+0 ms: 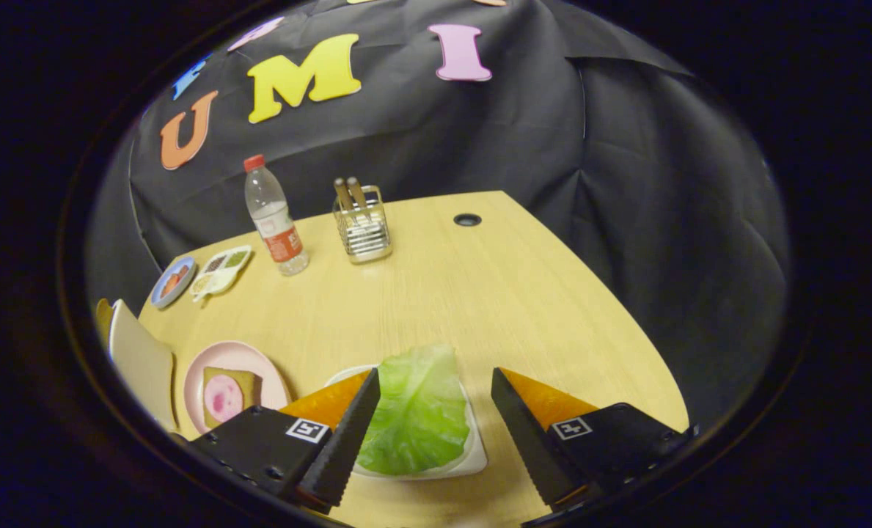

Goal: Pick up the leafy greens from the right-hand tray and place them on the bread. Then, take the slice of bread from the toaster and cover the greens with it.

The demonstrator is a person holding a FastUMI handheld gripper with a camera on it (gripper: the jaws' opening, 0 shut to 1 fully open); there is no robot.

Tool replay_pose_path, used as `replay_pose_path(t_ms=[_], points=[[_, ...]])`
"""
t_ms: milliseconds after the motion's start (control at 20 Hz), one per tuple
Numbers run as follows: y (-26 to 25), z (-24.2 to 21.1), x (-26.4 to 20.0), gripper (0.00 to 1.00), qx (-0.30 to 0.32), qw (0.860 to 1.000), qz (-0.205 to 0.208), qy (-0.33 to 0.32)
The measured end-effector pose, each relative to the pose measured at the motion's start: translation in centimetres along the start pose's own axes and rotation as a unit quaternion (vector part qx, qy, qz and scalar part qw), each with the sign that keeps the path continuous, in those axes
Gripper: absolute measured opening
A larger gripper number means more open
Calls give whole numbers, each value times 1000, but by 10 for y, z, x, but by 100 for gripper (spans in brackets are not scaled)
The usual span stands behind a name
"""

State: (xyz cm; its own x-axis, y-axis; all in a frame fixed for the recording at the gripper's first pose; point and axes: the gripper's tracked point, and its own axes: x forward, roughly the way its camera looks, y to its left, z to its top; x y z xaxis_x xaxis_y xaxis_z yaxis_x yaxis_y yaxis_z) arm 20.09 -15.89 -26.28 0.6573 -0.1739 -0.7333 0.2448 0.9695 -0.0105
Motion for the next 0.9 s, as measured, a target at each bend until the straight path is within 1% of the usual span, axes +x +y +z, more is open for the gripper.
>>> replay_pose_path(t_ms=[100,200,350,400,450,500,600,800,900], points=[[-2,-4,17,94,-2,1000,-1,19],[-1,-11,28,88,-5,999,-3,44],[7,-19,35,89,-33,997,-2,64],[7,-17,35,83,-31,998,-7,63],[6,-17,36,69,-30,998,-12,63],[4,-17,36,68,-31,997,-22,64],[7,-17,34,42,-36,997,-26,65],[9,-14,31,1,-41,997,-28,61],[4,-13,30,6,-50,996,-38,63]])
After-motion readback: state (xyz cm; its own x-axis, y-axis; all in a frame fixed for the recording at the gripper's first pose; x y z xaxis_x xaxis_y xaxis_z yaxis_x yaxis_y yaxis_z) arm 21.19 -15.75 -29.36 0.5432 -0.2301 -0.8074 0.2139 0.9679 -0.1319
